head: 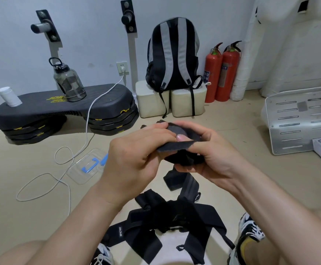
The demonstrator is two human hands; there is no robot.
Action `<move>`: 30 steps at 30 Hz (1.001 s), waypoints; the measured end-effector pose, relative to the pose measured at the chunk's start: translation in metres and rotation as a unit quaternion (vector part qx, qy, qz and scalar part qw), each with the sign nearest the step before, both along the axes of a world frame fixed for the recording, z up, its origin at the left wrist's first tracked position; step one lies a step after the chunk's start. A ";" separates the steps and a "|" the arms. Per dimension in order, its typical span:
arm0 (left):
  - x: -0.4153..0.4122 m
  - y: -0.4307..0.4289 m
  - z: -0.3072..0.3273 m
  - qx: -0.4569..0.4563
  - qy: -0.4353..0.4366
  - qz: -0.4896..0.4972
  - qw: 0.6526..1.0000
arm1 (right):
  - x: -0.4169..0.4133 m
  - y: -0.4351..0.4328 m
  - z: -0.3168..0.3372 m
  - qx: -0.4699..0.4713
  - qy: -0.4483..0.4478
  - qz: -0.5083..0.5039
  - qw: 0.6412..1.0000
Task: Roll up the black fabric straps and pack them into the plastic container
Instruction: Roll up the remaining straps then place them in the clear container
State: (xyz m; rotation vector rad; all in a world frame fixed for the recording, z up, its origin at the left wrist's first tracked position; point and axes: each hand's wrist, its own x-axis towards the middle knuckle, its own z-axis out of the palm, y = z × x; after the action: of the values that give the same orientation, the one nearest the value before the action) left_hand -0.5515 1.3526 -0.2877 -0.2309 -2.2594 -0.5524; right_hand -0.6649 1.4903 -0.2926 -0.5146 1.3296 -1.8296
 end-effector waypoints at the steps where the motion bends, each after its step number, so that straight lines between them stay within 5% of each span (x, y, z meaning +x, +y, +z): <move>1: 0.001 0.000 0.002 0.002 -0.007 0.005 1.000 | -0.001 0.001 -0.001 0.008 0.023 -0.006 1.000; 7: 0.008 -0.004 0.011 -0.077 -0.050 0.018 0.996 | -0.005 0.001 0.000 0.068 0.147 -0.034 0.986; 13: 0.008 -0.004 0.012 -0.106 -0.016 0.021 0.994 | -0.005 0.000 0.001 0.069 0.165 -0.033 0.983; 19: 0.006 0.004 0.000 -0.222 0.006 0.053 0.974 | 0.004 -0.010 -0.014 0.086 0.286 -0.074 0.951; 30: -0.007 -0.009 -0.004 0.047 0.005 0.113 0.992 | 0.016 -0.013 -0.016 0.104 0.469 -0.091 0.872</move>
State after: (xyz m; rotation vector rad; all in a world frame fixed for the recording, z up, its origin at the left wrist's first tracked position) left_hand -0.5588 1.3436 -0.2912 0.0693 -2.2065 -0.5346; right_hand -0.6492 1.4770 -0.3082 -1.2952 2.2420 -1.5686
